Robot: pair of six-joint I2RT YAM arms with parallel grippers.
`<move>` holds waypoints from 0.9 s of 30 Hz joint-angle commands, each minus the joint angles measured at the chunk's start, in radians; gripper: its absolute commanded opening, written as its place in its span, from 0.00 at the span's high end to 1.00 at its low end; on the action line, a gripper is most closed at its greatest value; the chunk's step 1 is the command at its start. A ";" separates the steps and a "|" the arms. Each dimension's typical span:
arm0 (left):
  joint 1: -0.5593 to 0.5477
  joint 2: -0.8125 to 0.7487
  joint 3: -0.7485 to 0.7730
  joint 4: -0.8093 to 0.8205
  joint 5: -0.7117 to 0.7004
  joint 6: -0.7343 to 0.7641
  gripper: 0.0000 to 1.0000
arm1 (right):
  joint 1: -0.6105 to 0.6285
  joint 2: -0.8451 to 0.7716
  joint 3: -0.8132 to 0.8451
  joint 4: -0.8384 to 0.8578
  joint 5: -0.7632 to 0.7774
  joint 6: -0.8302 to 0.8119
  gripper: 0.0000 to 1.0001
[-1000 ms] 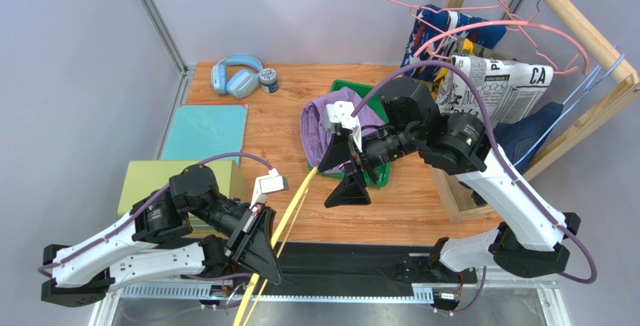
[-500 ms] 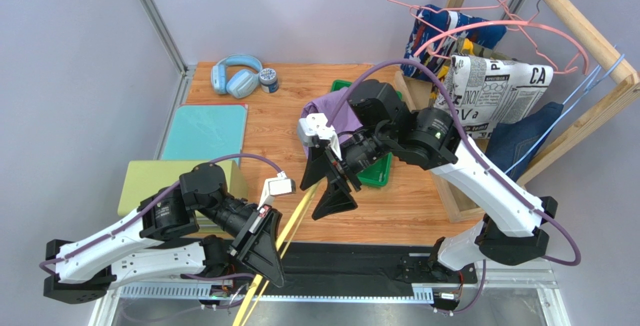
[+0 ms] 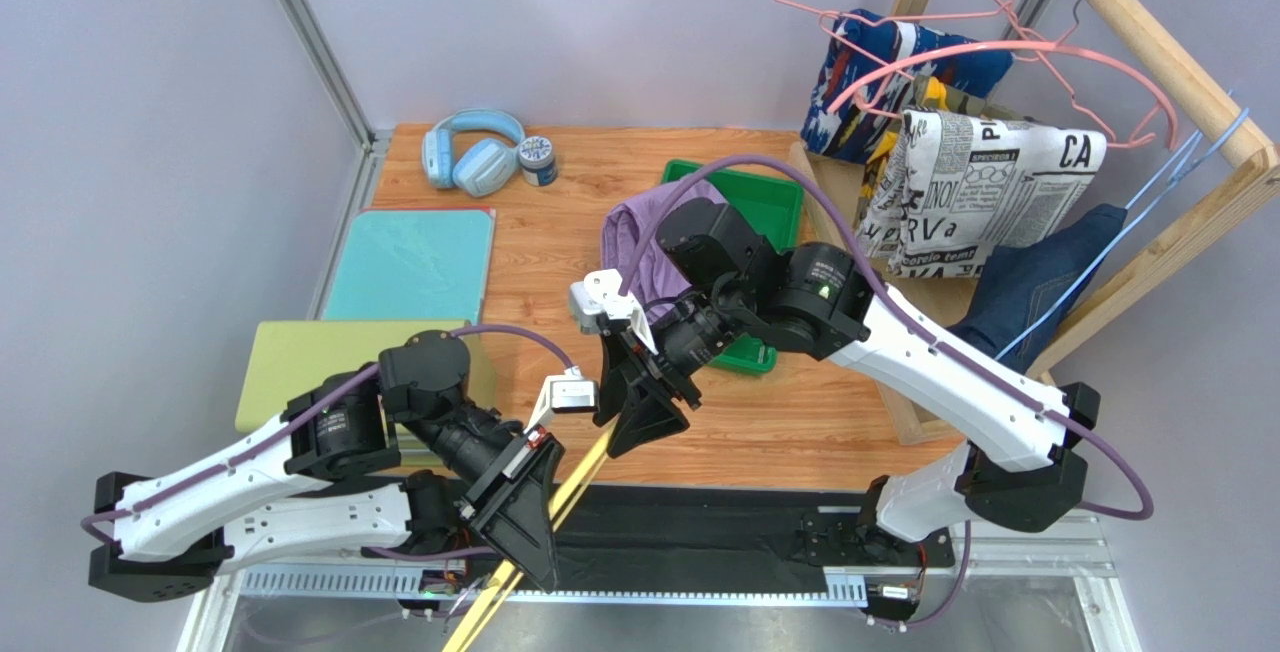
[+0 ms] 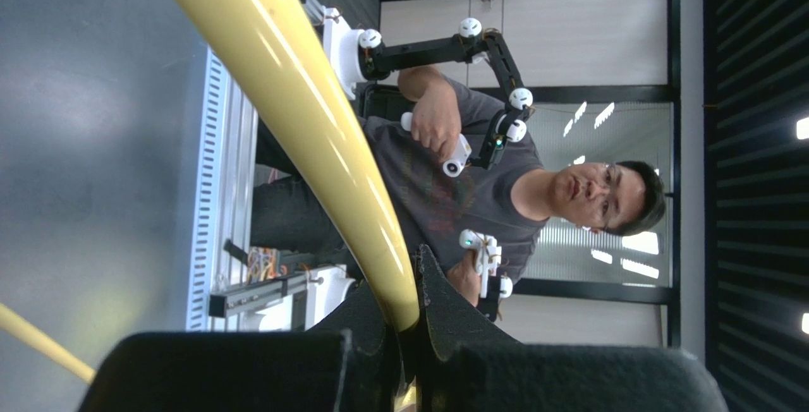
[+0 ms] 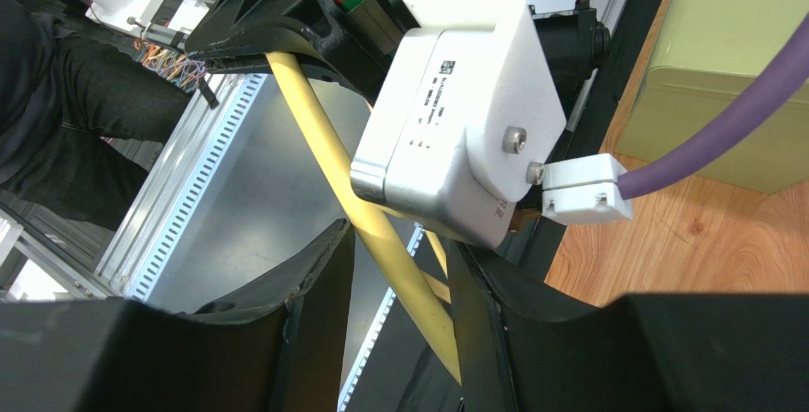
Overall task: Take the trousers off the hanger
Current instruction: Pass the hanger from the left arm to the right
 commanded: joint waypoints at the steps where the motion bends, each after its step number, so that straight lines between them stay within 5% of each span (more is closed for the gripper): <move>1: 0.010 -0.018 0.083 0.137 -0.033 0.034 1.00 | 0.048 -0.045 -0.074 0.031 -0.028 0.028 0.55; 10: 0.008 -0.031 0.086 0.138 -0.045 0.036 1.00 | 0.100 -0.102 -0.178 0.152 0.068 0.059 0.61; 13: 0.008 -0.030 0.096 0.144 -0.051 0.036 1.00 | 0.114 -0.111 -0.195 0.165 0.095 0.056 0.71; 17: 0.010 -0.024 0.108 0.146 -0.066 0.039 1.00 | 0.163 -0.161 -0.266 0.223 0.173 0.057 1.00; 20: 0.010 -0.021 0.108 0.140 -0.106 0.028 1.00 | 0.207 -0.195 -0.290 0.244 0.274 0.048 1.00; 26: 0.010 -0.028 0.103 0.077 -0.214 0.030 0.68 | 0.223 -0.321 -0.404 0.346 0.272 0.106 1.00; 27: 0.010 -0.031 0.099 0.095 -0.221 0.031 0.52 | 0.223 -0.349 -0.421 0.362 0.264 0.111 1.00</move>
